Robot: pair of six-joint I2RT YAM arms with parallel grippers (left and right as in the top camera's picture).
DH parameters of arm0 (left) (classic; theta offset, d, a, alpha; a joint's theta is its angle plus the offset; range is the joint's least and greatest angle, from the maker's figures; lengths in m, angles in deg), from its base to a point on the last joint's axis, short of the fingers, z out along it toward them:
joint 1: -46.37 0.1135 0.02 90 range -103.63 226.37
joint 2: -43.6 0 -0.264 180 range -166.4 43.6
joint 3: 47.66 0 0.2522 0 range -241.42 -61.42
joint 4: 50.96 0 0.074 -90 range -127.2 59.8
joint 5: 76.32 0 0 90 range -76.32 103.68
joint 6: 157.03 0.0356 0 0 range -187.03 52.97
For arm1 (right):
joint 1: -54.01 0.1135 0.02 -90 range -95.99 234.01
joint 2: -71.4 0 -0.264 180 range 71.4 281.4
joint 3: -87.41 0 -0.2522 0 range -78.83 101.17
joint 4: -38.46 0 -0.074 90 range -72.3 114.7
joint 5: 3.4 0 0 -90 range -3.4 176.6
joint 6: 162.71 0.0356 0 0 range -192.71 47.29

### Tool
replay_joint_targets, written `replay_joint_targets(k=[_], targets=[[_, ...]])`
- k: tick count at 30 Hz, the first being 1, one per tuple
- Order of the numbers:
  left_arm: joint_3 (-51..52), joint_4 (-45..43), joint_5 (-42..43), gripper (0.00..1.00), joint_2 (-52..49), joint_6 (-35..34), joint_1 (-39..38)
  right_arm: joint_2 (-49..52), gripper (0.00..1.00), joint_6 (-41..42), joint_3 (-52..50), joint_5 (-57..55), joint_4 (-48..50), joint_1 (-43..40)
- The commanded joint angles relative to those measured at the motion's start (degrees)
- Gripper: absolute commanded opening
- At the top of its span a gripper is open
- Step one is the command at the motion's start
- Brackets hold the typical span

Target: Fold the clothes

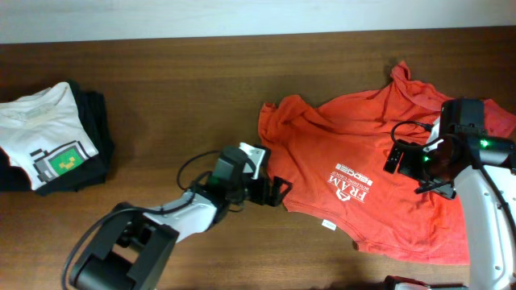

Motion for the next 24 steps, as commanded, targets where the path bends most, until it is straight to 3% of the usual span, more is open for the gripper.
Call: replay_joint_targets(k=[1, 2, 4, 5, 6, 11, 13, 15, 16, 17, 18, 19, 20, 23, 24], targets=[[0.2, -5.0, -7.6, 0.91, -4.7, -2.8, -3.7, -0.7, 0.99, -0.1, 0.6, -0.8, -0.2, -0.3], [0.2, -7.1, -7.8, 0.79, -5.3, -2.9, -4.2, -0.7, 0.99, -0.1, 0.6, -0.8, -0.2, -0.3], [0.2, -10.4, -9.4, 0.45, -5.8, -2.9, -4.3, -0.7, 0.99, -0.1, 0.6, -0.8, -0.4, -0.3], [0.2, -11.9, -12.9, 0.17, -5.8, -2.8, -4.2, -0.6, 0.99, -0.1, 0.6, -1.2, -0.6, -0.3], [-0.1, -12.6, -16.2, 0.01, -5.8, -2.8, -3.3, -0.7, 0.99, -0.1, 0.6, -1.9, -0.9, -0.3], [-3.0, -1.4, -17.6, 0.01, -0.2, 2.0, 8.3, -0.6, 0.99, 0.2, 0.6, -5.3, -1.0, -0.3], [-11.0, 7.8, -21.5, 0.01, 4.6, 7.8, 20.4, -0.7, 0.99, 0.1, 0.6, -5.3, -1.0, -0.3], [-19.1, 12.8, -22.3, 0.0, 5.0, 9.0, 27.1, -0.6, 0.99, 0.1, 0.6, -5.2, -1.0, -0.3], [-24.3, 16.8, -22.2, 0.22, 4.6, 8.9, 30.7, -0.6, 0.99, 0.1, 0.6, -5.2, -1.0, -0.3], [-28.0, 20.5, -21.4, 0.58, 4.3, 8.9, 33.0, -0.6, 0.99, 0.1, 0.6, -5.2, -1.0, -0.3], [-30.1, 24.6, -20.3, 0.64, 4.3, 8.9, 34.6, -0.6, 0.99, 0.1, 0.6, -5.2, -1.0, -0.3], [-30.6, 28.3, -18.5, 0.86, 4.4, 8.9, 35.3, -0.6, 0.99, 0.1, 0.6, -5.2, -1.0, -0.3], [-30.6, 32.0, -15.9, 0.99, 4.4, 8.9, 35.4, -0.6, 0.99, 0.1, 0.6, -5.2, -1.0, -0.3], [-30.6, 61.2, -8.0, 0.99, 4.4, 8.8, 33.5, -0.6, 0.99, 0.1, 0.6, -5.2, -1.2, -0.3], [-30.5, 66.5, -8.0, 0.99, 4.4, 8.8, 32.8, -0.6, 0.99, 0.1, 0.6, -5.2, -1.2, -0.3]])
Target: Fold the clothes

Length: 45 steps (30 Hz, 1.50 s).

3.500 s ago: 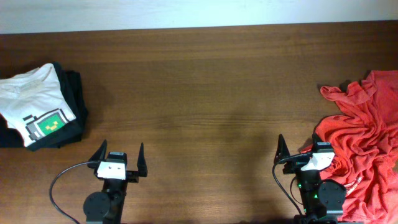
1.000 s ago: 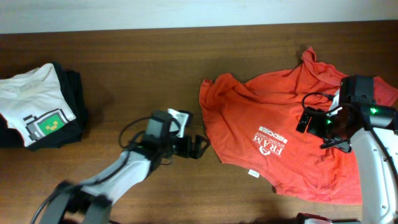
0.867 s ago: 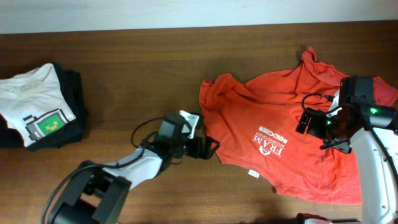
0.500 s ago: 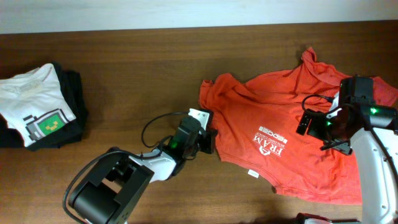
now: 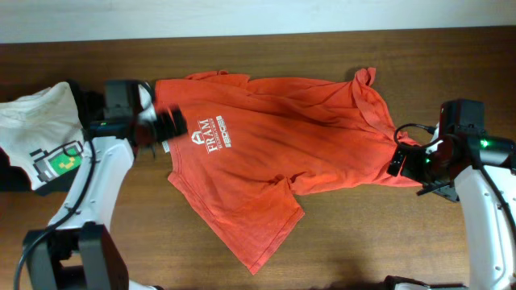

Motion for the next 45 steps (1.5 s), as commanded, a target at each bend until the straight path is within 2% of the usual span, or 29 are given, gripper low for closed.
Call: replay_joint_targets(k=[1, 4, 7, 10, 14, 17, 18, 19, 21, 23, 26, 28, 31, 35, 38, 40, 43, 45], targets=[[0.7, 20.2, 6.1, 0.99, -0.2, 0.6, -3.1, -0.6, 0.99, 0.1, 0.6, -1.0, 0.1, -0.3], [1.5, 28.0, 6.1, 0.99, -0.2, -2.0, -5.9, -0.6, 0.99, 0.1, 0.6, -1.0, 0.1, -0.3], [5.8, 28.4, 8.2, 0.99, -0.2, -6.1, -10.3, -0.6, 0.98, 0.1, 0.6, -1.0, 0.0, -0.3], [15.0, 19.5, 14.8, 0.99, -0.2, -13.1, -17.1, -0.6, 0.99, 0.1, 0.6, -1.0, 0.1, -0.3], [23.7, 8.1, 13.9, 0.98, -0.2, -23.0, -23.0, -0.6, 0.99, 0.1, 0.6, -1.0, 0.0, -0.3], [26.5, 4.0, 13.9, 0.89, -0.2, -25.2, -25.0, -0.6, 0.99, 0.1, 0.6, -1.0, 0.0, -0.3], [27.0, 3.0, 13.7, 0.66, -0.2, -25.4, -25.3, -0.6, 0.99, 0.1, 0.6, -1.0, 0.0, -0.3], [26.9, 1.9, 11.4, 0.3, -0.2, -25.4, -25.3, -0.6, 0.99, 0.1, 0.6, -1.0, 0.0, -0.3], [26.9, 0.7, 7.0, 0.01, -0.2, -25.4, -25.0, -0.6, 0.99, 0.1, 0.6, -1.0, 0.0, -0.3], [26.5, 2.7, 1.8, 0.01, -0.1, -25.0, -21.9, -0.6, 0.99, 0.1, 0.6, -1.0, 0.0, -0.3], [22.8, 10.9, -4.3, 0.0, 1.5, -18.0, -10.4, 0.4, 0.99, 0.2, 0.3, -1.0, 0.0, -0.3], [20.2, 13.8, -5.0, 0.0, 3.7, -15.3, -1.2, 2.6, 0.99, 0.8, -0.5, 0.1, 0.3, -0.3], [20.0, 14.0, -2.5, 0.0, 5.4, -15.1, 5.2, 8.1, 0.99, 4.7, -0.6, 0.3, 0.5, -0.3], [20.1, 14.2, -2.4, 0.0, 5.4, -15.1, 5.7, 16.9, 0.98, 3.6, -1.1, 2.2, -3.1, -0.2], [20.1, 13.6, -2.4, 0.0, 5.4, -14.4, 5.7, 18.3, 0.98, 0.0, -4.0, 5.6, 3.3, -0.2], [20.1, 13.5, -2.4, 0.0, 5.4, -14.4, 5.7, 18.3, 0.94, 0.5, -6.1, 6.5, 6.7, -0.2], [20.1, 13.5, -2.4, 0.0, 5.4, -13.6, 5.7, 18.3, 0.93, 6.2, -6.4, 5.3, -0.8, -0.2], [20.1, 13.5, -2.4, 0.0, 5.4, -13.6, 5.7, 18.3, 0.94, 7.0, -8.8, 5.5, -3.2, -0.2]])
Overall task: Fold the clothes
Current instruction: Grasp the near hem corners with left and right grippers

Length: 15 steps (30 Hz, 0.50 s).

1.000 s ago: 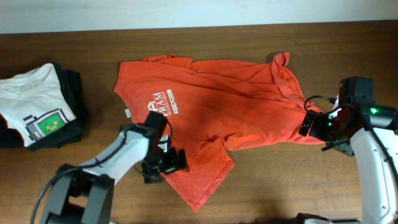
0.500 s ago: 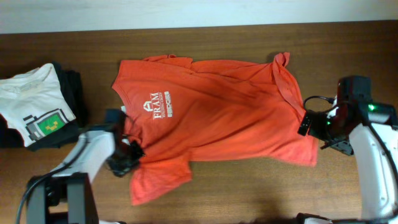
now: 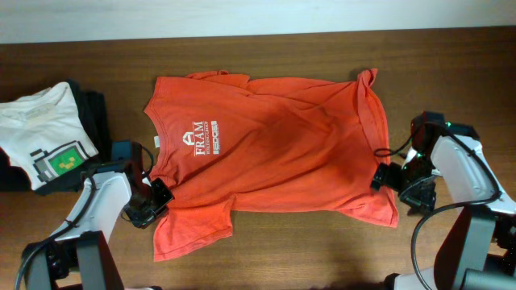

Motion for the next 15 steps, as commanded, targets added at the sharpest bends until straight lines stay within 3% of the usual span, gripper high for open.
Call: replay_joint_targets(k=[1, 6, 9, 10, 13, 15], targets=[[-0.7, -0.2, -0.6, 0.0, 0.8, 1.2, 0.0, 0.1, 0.94, 3.1, -4.5, 0.7, -1.2, -0.2], [-0.7, -1.4, -0.6, 0.0, 0.8, 1.2, 0.0, 0.1, 0.91, 12.0, -14.1, 0.8, 8.5, -0.2], [-0.7, -1.4, -0.6, 0.0, 0.8, 1.2, 0.0, 0.1, 0.86, 12.8, -17.3, 0.7, 16.6, -0.2], [-0.7, -1.4, -0.6, 0.0, 0.8, 1.2, 0.0, 0.1, 0.78, 12.7, -17.5, 0.7, 17.8, -0.2], [-0.7, -1.4, -0.6, 0.0, 0.8, 1.2, 0.0, 0.1, 0.32, 12.7, -17.5, 0.7, 20.0, -0.2], [-0.7, -1.4, -0.6, 0.0, 0.8, 1.2, 0.0, 0.1, 0.17, 12.7, -17.5, 0.7, 20.8, -0.2]])
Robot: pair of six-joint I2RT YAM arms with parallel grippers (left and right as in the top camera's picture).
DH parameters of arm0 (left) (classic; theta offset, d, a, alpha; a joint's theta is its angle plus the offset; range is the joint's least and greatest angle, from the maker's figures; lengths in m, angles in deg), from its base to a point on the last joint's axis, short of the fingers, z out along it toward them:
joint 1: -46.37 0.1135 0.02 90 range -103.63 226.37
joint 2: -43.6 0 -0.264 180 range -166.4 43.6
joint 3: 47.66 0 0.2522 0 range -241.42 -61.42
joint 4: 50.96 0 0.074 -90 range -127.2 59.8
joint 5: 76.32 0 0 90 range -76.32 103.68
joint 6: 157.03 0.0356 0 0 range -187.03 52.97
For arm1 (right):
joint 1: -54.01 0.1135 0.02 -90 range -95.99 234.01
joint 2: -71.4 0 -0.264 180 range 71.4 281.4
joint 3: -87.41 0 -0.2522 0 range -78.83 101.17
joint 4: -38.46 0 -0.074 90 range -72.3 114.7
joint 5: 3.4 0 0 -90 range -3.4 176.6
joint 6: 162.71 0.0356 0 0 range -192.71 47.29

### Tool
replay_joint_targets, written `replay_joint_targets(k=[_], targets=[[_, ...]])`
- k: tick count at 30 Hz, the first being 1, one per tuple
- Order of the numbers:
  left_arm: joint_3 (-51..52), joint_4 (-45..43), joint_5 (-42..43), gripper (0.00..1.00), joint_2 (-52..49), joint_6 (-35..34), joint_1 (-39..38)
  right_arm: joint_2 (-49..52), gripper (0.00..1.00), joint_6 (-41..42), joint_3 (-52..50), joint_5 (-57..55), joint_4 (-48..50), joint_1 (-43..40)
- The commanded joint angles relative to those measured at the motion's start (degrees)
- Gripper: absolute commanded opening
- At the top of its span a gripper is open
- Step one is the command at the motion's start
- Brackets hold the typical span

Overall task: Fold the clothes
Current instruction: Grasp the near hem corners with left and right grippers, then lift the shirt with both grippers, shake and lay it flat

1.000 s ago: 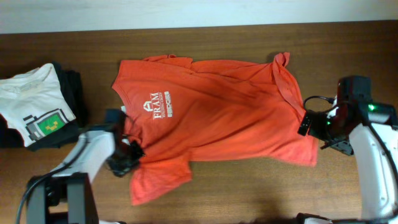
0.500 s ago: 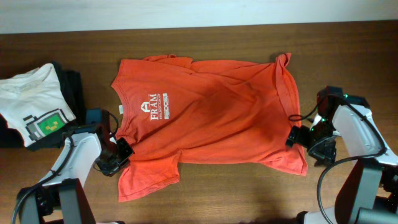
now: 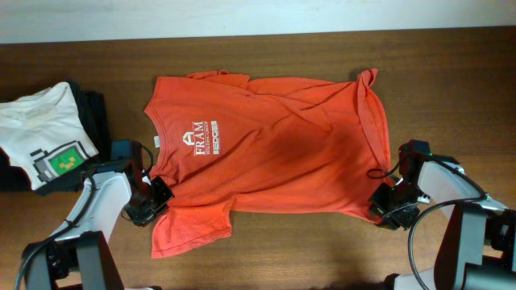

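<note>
An orange T-shirt point(image 3: 274, 153) lies spread on the table, collar to the left, with its white FRAM print point(image 3: 200, 137) facing up. One sleeve point(image 3: 193, 229) sticks out toward the front left. My left gripper point(image 3: 159, 196) sits at the shirt's edge where that sleeve meets the body, and looks shut on the cloth. My right gripper point(image 3: 382, 211) is at the front right hem corner, shut on the fabric, and its arm hides the corner. A wrinkled fold runs along the right hem point(image 3: 372, 113).
A stack of folded clothes point(image 3: 48, 145) sits at the far left, a white T-shirt with a green pixel print on top of dark garments. Brown wooden table point(image 3: 322, 250) shows in front of the shirt. The table's back edge meets a white wall.
My right gripper has shifted toward the front and slightly left at the hem corner, and that corner no longer sticks out. The left gripper and the rest of the shirt are unchanged.
The shirt first lay crumpled at the right, my left gripper at its edge and my right on it. Then it was stretched across the table, the left gripper near the collar. Later it lay flat, grippers at the front sleeve and hem corner, as now.
</note>
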Motion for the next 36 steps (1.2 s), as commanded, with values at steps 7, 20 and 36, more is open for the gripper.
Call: replay_joint_targets(k=[7, 20, 36], targets=[[-11.9, 5.5, 4.9, 0.0, 5.1, 9.9, 0.0, -6.3, 0.04, -5.1, 9.7, -3.9, -7.0, -0.2], [-44.7, 16.9, 8.7, 0.0, 26.5, 13.0, 0.4, -23.2, 0.04, -14.9, 54.4, -10.6, -31.1, -0.3], [-50.1, -19.4, 10.1, 0.01, -4.6, 14.6, -1.8, 4.2, 0.04, -15.3, 64.9, -3.4, -8.8, -0.2]])
